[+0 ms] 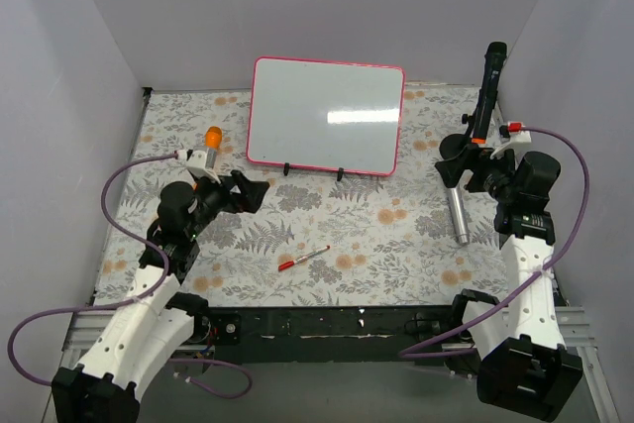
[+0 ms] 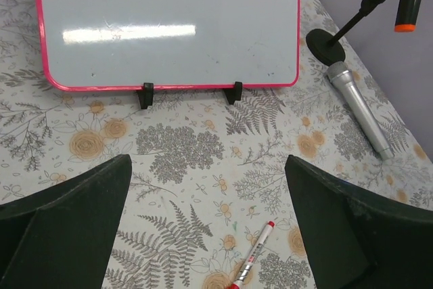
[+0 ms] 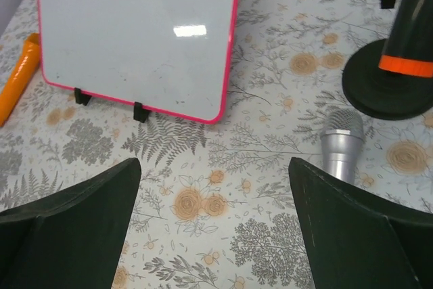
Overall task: Write a sentence on the whiteboard
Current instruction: Pick up the whiteboard marker from the center of the board.
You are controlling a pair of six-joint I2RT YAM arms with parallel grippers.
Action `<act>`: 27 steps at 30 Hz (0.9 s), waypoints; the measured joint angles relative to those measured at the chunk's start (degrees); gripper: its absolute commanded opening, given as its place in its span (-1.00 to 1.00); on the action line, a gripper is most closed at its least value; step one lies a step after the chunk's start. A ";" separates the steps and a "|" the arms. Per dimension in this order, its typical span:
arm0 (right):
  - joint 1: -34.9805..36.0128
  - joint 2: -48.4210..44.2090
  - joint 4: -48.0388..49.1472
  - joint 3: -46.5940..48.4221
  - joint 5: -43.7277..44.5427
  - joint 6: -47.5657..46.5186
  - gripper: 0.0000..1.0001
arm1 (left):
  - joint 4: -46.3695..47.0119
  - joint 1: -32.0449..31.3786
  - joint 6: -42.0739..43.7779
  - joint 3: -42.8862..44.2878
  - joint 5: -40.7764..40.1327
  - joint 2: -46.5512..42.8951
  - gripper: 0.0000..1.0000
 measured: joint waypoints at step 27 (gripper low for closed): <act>4.42 -0.35 -1.70 -9.27 -35.58 -35.32 0.96 | -31.32 -20.63 4.48 24.96 -5.44 47.17 0.51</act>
